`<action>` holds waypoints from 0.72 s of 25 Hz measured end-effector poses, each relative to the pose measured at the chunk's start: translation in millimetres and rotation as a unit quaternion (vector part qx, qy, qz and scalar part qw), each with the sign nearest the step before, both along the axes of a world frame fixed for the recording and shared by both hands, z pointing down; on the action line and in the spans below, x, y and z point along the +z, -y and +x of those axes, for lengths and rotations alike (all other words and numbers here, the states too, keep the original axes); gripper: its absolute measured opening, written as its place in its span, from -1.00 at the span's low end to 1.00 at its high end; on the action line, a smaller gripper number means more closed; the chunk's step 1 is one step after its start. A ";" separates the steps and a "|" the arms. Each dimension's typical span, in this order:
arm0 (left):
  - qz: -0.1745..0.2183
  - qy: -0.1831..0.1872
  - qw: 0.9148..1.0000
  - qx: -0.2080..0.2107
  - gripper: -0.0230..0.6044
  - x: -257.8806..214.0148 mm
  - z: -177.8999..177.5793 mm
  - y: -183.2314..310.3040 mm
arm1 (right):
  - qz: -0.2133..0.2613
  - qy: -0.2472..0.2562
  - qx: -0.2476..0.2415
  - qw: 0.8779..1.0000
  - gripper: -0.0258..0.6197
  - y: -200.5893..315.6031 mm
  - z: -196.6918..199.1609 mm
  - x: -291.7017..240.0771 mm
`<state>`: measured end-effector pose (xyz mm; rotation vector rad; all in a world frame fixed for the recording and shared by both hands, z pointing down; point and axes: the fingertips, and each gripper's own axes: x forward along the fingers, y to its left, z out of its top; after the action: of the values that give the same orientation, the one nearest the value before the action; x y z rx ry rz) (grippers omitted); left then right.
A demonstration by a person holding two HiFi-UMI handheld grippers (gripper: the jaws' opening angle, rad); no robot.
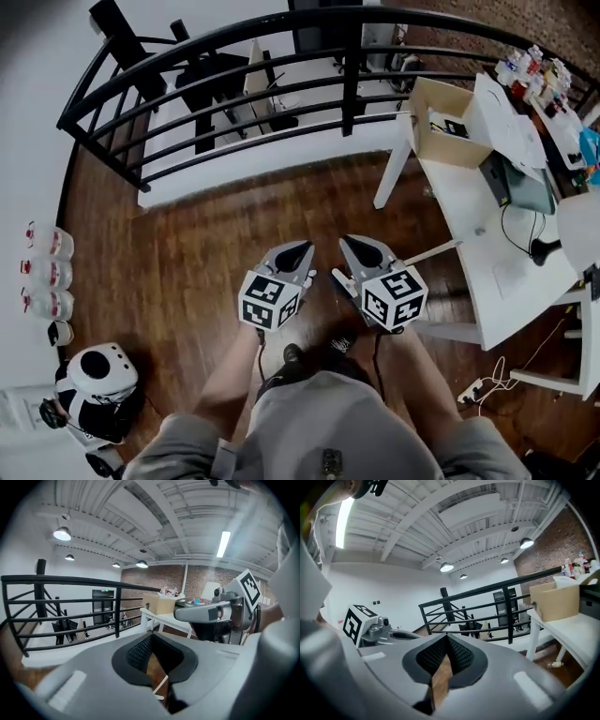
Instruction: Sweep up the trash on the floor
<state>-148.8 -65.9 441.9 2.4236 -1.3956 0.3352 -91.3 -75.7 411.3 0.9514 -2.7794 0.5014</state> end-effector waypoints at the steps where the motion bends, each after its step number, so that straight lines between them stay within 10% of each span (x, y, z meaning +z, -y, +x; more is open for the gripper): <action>1: 0.000 -0.002 1.000 -0.010 -0.90 -4.1 -13.1 -10.6 | -0.002 -0.001 -0.007 1.000 -0.92 -8.2 -13.8 -2.4; 18: 0.056 0.012 0.993 -0.101 -0.90 -72.6 -145.9 -99.8 | 0.064 -0.003 -0.063 0.996 -0.92 -85.3 -149.4 -80.2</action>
<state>-294.6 33.9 369.3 2.3444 -1.6947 0.2423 -240.7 9.7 331.2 0.7939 -2.8720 0.3062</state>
